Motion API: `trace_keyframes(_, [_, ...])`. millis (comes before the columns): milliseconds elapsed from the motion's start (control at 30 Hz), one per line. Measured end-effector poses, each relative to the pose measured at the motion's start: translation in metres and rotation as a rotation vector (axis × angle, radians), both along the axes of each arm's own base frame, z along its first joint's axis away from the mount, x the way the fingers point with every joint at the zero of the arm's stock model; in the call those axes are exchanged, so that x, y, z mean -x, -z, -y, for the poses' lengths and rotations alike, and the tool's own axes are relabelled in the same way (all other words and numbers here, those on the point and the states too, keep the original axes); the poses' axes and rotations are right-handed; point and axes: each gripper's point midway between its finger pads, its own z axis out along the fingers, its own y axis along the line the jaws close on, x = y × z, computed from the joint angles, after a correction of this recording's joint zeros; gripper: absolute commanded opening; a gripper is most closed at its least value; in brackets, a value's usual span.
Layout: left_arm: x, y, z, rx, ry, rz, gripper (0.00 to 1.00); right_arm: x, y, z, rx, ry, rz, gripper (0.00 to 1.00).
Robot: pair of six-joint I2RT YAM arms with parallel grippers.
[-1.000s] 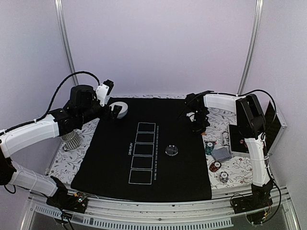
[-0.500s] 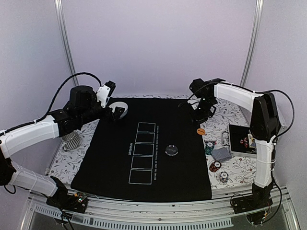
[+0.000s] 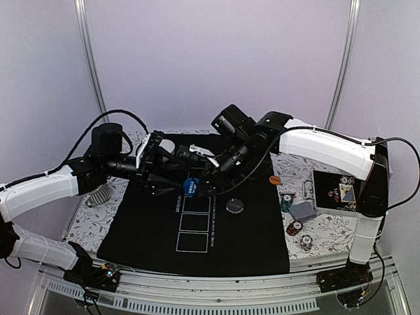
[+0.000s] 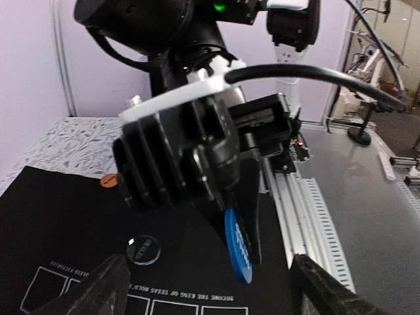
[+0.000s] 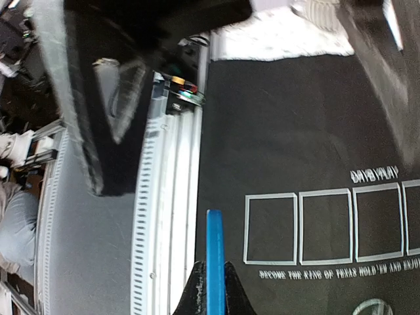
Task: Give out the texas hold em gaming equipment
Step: Pass from the right arm to the left
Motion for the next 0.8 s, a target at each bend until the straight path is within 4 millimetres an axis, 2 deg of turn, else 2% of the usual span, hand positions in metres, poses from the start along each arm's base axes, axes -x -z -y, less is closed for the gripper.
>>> trace_keyframes(67, [0.009, -0.003, 0.001, 0.016, 0.056, -0.002, 0.74, 0.007, -0.008, -0.006, -0.049, -0.040, -0.004, 0.02])
trace_keyframes(167, [0.014, -0.004, 0.001, 0.024, 0.083, -0.001, 0.62, 0.004, -0.015, -0.010, -0.098, -0.057, 0.006, 0.02])
trace_keyframes(333, [0.021, -0.005, 0.001, 0.035, 0.128, -0.016, 0.55, 0.002, -0.021, -0.016, -0.134, -0.064, 0.031, 0.02])
trace_keyframes(667, [0.016, 0.003, 0.006, 0.013, 0.104, -0.046, 0.00, -0.001, -0.021, -0.023, -0.150, -0.062, 0.054, 0.02])
trace_keyframes(800, [0.010, 0.009, 0.005, -0.009, 0.057, -0.103, 0.00, -0.007, -0.015, -0.024, -0.135, -0.052, 0.095, 0.03])
